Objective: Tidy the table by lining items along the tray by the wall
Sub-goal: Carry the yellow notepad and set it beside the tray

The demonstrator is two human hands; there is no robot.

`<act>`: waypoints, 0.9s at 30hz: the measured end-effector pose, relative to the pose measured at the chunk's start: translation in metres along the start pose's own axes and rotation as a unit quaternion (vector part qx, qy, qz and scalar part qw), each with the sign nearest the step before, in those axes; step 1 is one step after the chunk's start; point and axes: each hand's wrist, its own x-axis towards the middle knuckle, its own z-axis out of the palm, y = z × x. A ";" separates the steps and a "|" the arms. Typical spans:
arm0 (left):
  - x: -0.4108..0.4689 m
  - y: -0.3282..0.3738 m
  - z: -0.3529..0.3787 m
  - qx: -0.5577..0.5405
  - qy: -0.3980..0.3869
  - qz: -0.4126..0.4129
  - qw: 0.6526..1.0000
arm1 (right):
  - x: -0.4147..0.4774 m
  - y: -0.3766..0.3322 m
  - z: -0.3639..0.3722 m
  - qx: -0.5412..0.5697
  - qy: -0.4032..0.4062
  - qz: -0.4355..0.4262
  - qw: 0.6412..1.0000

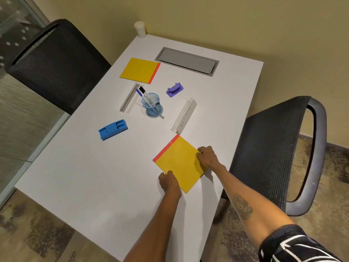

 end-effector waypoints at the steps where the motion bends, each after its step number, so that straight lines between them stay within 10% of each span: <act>1: 0.000 -0.001 -0.003 0.005 0.000 -0.002 1.000 | -0.002 0.000 0.000 0.011 0.011 -0.007 1.000; 27: -0.059 0.039 -0.073 -0.028 -0.009 0.107 0.994 | -0.106 -0.034 -0.046 0.288 0.017 -0.028 0.957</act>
